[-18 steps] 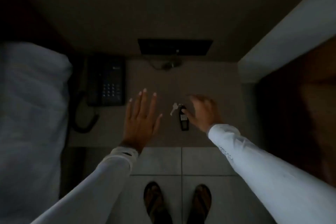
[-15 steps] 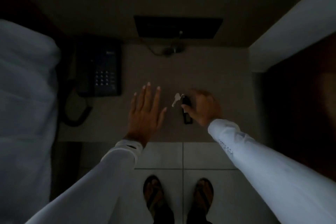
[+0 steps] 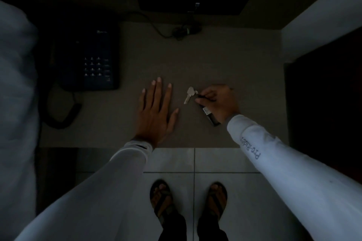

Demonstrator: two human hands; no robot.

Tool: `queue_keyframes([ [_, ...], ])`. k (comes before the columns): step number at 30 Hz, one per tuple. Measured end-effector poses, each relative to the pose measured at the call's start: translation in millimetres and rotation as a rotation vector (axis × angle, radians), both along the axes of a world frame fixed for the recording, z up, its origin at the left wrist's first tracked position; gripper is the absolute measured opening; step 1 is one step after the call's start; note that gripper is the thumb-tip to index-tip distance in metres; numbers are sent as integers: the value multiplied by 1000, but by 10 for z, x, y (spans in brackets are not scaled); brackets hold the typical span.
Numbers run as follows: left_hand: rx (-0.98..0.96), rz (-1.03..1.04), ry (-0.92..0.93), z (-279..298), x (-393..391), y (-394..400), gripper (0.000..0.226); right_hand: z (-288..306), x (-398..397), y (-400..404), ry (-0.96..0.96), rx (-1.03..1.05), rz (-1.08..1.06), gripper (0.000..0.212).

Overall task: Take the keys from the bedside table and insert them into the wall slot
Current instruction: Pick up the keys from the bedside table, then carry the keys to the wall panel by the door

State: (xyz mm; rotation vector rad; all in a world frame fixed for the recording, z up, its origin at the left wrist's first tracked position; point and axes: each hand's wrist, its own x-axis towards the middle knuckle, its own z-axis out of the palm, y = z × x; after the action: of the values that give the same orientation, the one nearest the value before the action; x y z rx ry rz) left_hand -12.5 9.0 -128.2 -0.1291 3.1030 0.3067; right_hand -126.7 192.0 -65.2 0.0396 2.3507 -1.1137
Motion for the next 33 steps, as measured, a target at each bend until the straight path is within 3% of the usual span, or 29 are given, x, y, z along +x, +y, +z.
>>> queue_keyframes([
  [6, -6, -2, -3, 584, -51, -99, 71, 436, -61, 119, 12, 10, 5, 22],
  [8, -59, -10, 26, 925, -102, -135, 70, 677, -77, 158, 25, 40, 20, 29],
  [12, -79, -9, 130, 1786, -234, -48, 70, 1366, -108, 249, 125, 138, 36, 23],
  [19, -67, -144, 338, 3664, -596, 345, 69, 3304, -213, 680, 442, 312, 54, 18],
  [26, -25, -313, 582, 5537, -972, 973, 69, 5452, -137, 1481, 674, 249, -150, 23],
  [30, 11, -434, 755, 6461, -1069, 1602, 66, 6478, 83, 2067, 861, 305, -256, 34],
  [33, 39, -528, 843, 7053, -1009, 2161, 67, 7098, 388, 2569, 970, 361, -349, 28],
])
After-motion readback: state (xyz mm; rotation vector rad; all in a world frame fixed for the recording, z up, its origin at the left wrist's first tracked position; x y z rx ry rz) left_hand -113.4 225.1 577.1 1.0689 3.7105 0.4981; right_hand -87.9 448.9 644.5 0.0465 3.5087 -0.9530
